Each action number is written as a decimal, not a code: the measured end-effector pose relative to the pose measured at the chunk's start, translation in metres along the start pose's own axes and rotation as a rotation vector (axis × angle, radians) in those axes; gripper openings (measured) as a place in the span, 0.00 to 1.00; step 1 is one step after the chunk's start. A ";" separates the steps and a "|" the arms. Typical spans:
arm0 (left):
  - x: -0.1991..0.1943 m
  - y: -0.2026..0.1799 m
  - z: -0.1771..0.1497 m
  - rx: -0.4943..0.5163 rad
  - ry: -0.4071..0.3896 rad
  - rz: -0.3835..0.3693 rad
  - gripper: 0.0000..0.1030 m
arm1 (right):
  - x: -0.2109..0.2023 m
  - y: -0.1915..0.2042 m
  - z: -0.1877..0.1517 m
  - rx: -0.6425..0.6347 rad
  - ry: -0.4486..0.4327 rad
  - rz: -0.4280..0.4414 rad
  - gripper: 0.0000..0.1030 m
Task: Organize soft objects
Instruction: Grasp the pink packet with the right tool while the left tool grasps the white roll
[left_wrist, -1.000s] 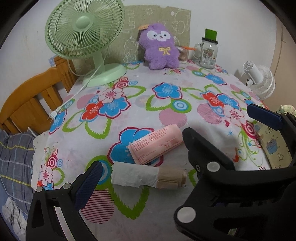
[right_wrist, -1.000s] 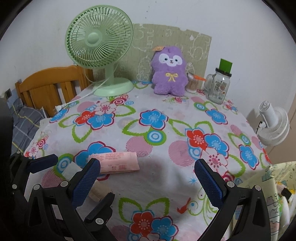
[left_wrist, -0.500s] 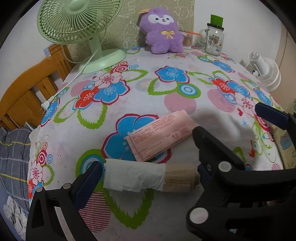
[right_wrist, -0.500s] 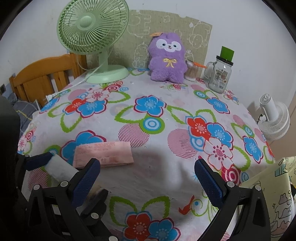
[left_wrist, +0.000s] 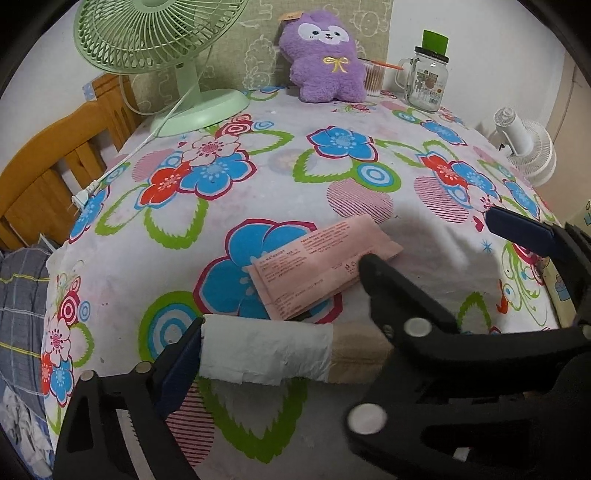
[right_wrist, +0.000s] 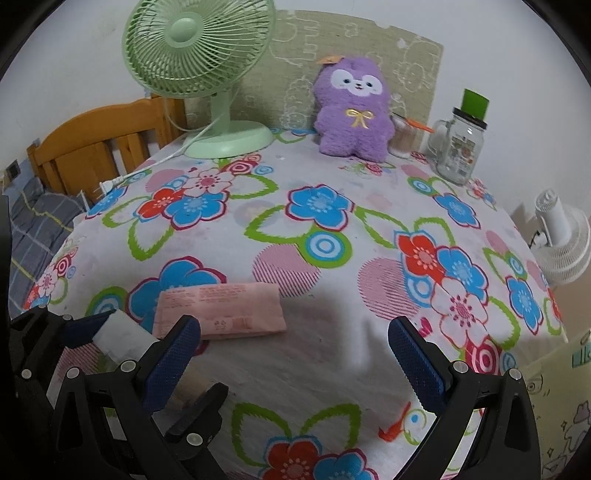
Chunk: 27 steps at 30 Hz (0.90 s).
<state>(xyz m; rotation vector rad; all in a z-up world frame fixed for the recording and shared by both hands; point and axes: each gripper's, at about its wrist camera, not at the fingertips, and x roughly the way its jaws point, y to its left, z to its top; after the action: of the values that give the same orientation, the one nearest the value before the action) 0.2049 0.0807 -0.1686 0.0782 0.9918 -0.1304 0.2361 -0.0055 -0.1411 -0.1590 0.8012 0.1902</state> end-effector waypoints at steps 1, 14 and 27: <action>0.000 0.000 0.000 0.000 -0.001 -0.001 0.90 | 0.000 0.002 0.001 -0.006 -0.003 0.009 1.00; -0.005 0.026 0.003 -0.079 -0.001 0.019 0.90 | 0.012 0.019 0.016 -0.054 0.001 0.052 1.00; -0.001 0.028 0.002 -0.077 0.016 0.012 0.90 | 0.048 0.022 0.015 -0.007 0.162 0.146 0.99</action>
<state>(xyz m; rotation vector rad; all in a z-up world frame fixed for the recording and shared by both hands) 0.2105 0.1083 -0.1663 0.0152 1.0116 -0.0806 0.2742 0.0239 -0.1678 -0.1234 0.9745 0.3212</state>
